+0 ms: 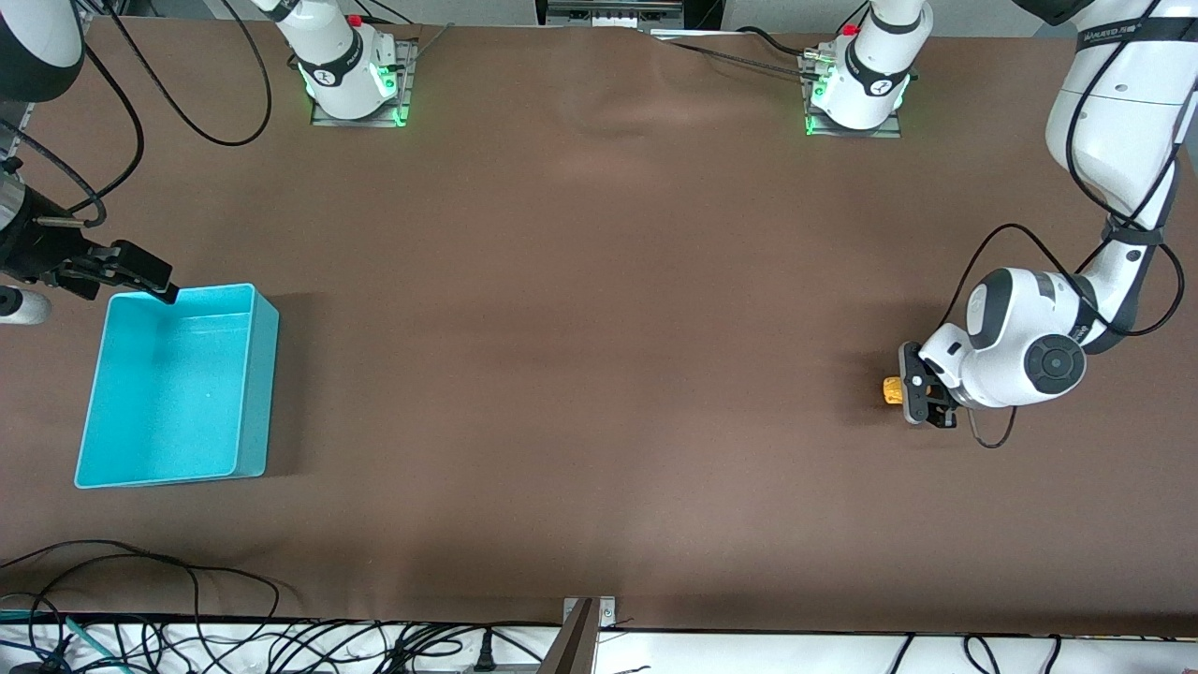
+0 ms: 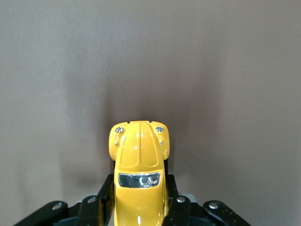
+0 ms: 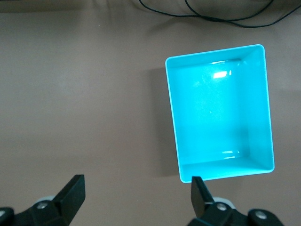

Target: Wind up and store yellow beetle car

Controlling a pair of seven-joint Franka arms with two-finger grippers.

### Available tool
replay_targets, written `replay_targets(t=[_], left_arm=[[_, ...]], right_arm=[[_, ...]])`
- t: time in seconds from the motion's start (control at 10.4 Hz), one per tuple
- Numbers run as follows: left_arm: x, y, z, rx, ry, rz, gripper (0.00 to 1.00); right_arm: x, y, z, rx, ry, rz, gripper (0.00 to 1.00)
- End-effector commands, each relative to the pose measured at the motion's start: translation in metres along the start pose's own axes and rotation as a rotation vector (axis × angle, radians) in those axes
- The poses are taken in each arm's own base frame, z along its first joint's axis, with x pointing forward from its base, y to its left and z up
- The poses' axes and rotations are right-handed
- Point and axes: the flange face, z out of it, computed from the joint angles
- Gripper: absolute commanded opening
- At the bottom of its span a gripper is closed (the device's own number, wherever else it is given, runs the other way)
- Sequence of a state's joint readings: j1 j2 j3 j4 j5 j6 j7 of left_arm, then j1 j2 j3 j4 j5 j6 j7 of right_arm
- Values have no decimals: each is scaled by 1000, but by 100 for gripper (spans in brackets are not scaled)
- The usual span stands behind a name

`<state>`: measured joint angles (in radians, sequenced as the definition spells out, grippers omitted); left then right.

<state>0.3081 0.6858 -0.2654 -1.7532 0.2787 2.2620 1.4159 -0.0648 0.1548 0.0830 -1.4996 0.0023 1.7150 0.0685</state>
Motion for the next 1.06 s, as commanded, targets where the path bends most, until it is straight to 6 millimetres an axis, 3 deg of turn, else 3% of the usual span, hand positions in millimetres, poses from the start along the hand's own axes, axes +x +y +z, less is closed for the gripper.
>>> replay_targets(t=[0.0, 0.58, 0.68, 0.97], left_arm=[[-46, 5, 35, -29, -3, 10, 6], [-181, 23, 48, 5, -38, 7, 6], [-195, 24, 46, 10, -37, -3, 6], [-212, 26, 46, 15, -37, 2, 6]], right_arm=[[8, 0, 4, 20, -4, 11, 100], [12, -3, 8, 25, 7, 8, 100], [12, -3, 8, 25, 8, 9, 100], [14, -1, 10, 23, 15, 0, 100]])
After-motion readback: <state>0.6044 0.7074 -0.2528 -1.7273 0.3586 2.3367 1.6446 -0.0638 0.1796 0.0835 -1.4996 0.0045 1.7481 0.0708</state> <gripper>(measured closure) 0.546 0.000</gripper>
